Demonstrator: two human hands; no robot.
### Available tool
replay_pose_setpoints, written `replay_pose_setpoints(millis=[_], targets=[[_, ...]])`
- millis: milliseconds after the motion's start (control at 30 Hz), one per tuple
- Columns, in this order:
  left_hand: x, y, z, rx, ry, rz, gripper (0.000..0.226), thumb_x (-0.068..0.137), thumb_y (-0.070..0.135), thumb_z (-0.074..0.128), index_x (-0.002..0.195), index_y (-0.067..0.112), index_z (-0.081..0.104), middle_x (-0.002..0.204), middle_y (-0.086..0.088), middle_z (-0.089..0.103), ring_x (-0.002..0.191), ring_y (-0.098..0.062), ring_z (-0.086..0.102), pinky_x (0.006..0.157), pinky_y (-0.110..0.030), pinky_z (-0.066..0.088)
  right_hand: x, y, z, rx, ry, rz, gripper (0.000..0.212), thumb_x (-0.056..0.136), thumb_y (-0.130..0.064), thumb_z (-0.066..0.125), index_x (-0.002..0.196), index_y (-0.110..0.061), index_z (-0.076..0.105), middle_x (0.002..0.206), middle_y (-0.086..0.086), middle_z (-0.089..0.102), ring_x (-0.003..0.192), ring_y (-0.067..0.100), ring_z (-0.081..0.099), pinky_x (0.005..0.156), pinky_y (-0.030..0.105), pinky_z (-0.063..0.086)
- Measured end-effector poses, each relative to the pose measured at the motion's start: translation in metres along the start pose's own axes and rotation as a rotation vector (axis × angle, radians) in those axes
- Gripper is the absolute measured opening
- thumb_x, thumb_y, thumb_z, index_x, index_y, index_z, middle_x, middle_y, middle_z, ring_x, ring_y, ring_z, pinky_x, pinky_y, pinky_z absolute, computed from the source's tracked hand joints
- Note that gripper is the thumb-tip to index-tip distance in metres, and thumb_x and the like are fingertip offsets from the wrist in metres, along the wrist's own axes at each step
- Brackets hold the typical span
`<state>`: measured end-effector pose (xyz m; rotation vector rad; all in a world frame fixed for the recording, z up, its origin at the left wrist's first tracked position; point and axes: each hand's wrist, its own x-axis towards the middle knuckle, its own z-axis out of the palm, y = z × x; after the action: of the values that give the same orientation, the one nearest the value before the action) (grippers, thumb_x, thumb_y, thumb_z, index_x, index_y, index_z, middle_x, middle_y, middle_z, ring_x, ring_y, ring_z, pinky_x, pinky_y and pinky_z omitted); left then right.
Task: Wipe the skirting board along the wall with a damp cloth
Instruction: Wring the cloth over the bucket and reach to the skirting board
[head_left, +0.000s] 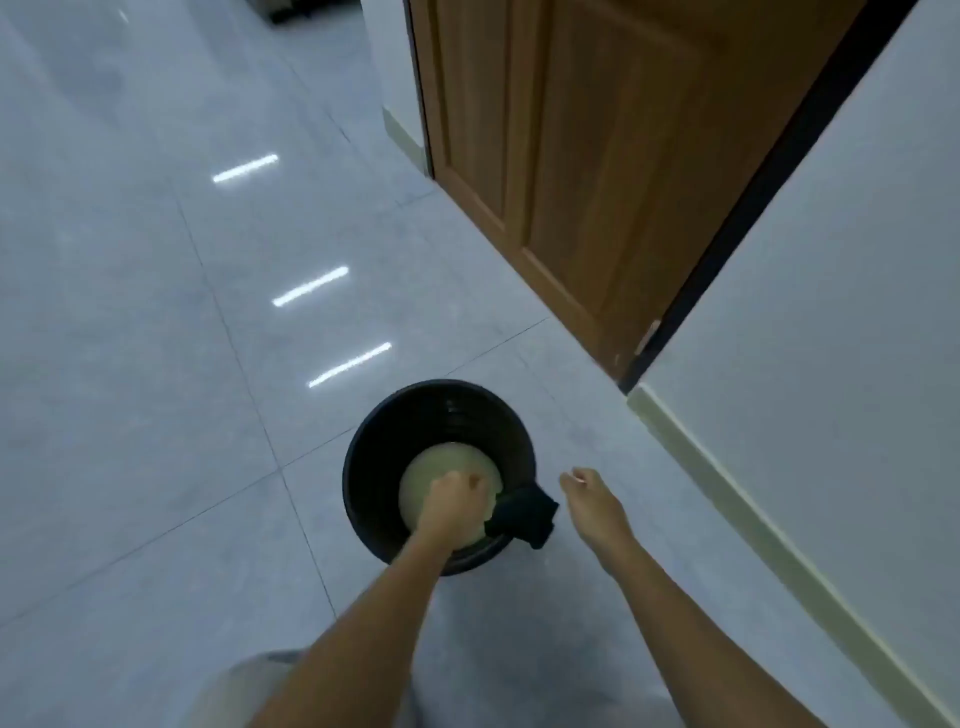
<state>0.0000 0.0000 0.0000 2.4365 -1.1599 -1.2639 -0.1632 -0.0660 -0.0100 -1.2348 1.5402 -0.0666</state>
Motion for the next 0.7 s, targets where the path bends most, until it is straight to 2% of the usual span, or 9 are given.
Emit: replay_pose_setpoints(millis=[67, 133, 200, 267, 367, 467, 567, 633, 700], targets=[[0.04, -0.017, 0.04, -0.244, 0.026, -0.112, 0.031, 0.097, 0.027, 0.039, 0.09, 0.006, 0.06, 0.09, -0.016, 0.059, 0.078, -0.025, 0.054, 0.079, -0.04, 0.046, 0.038, 0.031, 0.024, 0.129, -0.039, 0.084, 0.06, 0.095, -0.046, 0.034, 0.146, -0.017, 0.021, 0.15, 0.009, 0.03, 0.13, 0.028, 0.036, 0.104, 0.042, 0.033], [0.082, -0.031, 0.074, -0.389, -0.071, -0.157, 0.051, 0.097, 0.045, 0.03, 0.103, 0.005, 0.06, 0.104, -0.02, 0.061, 0.086, -0.027, 0.058, 0.082, -0.038, 0.046, 0.08, 0.063, 0.046, 0.26, -0.117, 0.134, 0.065, 0.093, -0.057, 0.028, 0.147, -0.022, 0.016, 0.15, 0.006, 0.028, 0.128, 0.028, 0.037, 0.1, 0.046, 0.037], [0.112, -0.048, 0.092, -0.473, -0.204, -0.203, 0.07, 0.092, 0.062, 0.023, 0.118, 0.008, 0.059, 0.118, -0.017, 0.061, 0.103, -0.031, 0.059, 0.084, -0.034, 0.049, 0.104, 0.082, 0.061, 0.34, -0.148, 0.062, 0.061, 0.092, -0.059, 0.029, 0.14, -0.021, 0.032, 0.14, 0.006, 0.042, 0.114, 0.023, 0.048, 0.091, 0.042, 0.045], [0.127, -0.059, 0.1, -0.567, -0.307, -0.219, 0.071, 0.085, 0.071, 0.033, 0.112, 0.012, 0.063, 0.114, -0.012, 0.064, 0.1, -0.026, 0.061, 0.075, -0.031, 0.052, 0.117, 0.095, 0.069, 0.39, -0.098, -0.071, 0.05, 0.092, -0.055, 0.033, 0.12, -0.019, 0.055, 0.125, 0.007, 0.057, 0.102, 0.018, 0.056, 0.084, 0.037, 0.051], [0.138, -0.065, 0.09, -0.655, -0.401, -0.128, 0.062, 0.08, 0.064, 0.055, 0.113, 0.012, 0.064, 0.112, -0.01, 0.067, 0.095, -0.021, 0.063, 0.066, -0.027, 0.053, 0.116, 0.096, 0.068, 0.419, -0.067, -0.151, 0.045, 0.088, -0.056, 0.043, 0.09, -0.016, 0.064, 0.099, 0.005, 0.067, 0.091, 0.018, 0.062, 0.077, 0.035, 0.054], [0.119, -0.059, 0.086, -0.698, -0.209, 0.01, 0.05, 0.088, 0.046, 0.055, 0.118, 0.006, 0.061, 0.113, -0.014, 0.066, 0.096, -0.027, 0.064, 0.072, -0.036, 0.058, 0.086, 0.098, 0.059, 0.354, 0.015, -0.215, 0.041, 0.081, -0.055, 0.054, 0.077, -0.015, 0.058, 0.084, 0.008, 0.063, 0.079, 0.019, 0.059, 0.072, 0.037, 0.051], [0.086, -0.046, 0.076, -0.518, 0.051, 0.234, 0.045, 0.091, 0.044, 0.051, 0.111, 0.005, 0.062, 0.109, -0.013, 0.067, 0.096, -0.029, 0.064, 0.086, -0.046, 0.054, 0.046, 0.094, 0.043, 0.307, -0.051, -0.251, 0.035, 0.086, -0.046, 0.056, 0.087, -0.012, 0.061, 0.092, 0.004, 0.065, 0.087, 0.016, 0.062, 0.07, 0.032, 0.057], [0.055, -0.033, 0.063, -0.397, 0.151, 0.44, 0.039, 0.09, 0.044, 0.053, 0.092, 0.006, 0.065, 0.091, -0.012, 0.069, 0.085, -0.027, 0.065, 0.079, -0.046, 0.054, 0.016, 0.087, 0.031, 0.298, -0.126, -0.266, 0.04, 0.084, -0.05, 0.057, 0.1, -0.014, 0.064, 0.1, 0.003, 0.067, 0.094, 0.017, 0.063, 0.068, 0.031, 0.056], [0.021, -0.018, 0.052, -0.305, 0.166, 0.601, 0.034, 0.09, 0.041, 0.055, 0.085, 0.009, 0.065, 0.082, -0.008, 0.068, 0.078, -0.023, 0.064, 0.071, -0.038, 0.052, -0.013, 0.083, 0.022, 0.338, -0.249, -0.226, 0.045, 0.08, -0.053, 0.06, 0.108, -0.018, 0.063, 0.105, 0.005, 0.069, 0.098, 0.02, 0.064, 0.071, 0.032, 0.055]])
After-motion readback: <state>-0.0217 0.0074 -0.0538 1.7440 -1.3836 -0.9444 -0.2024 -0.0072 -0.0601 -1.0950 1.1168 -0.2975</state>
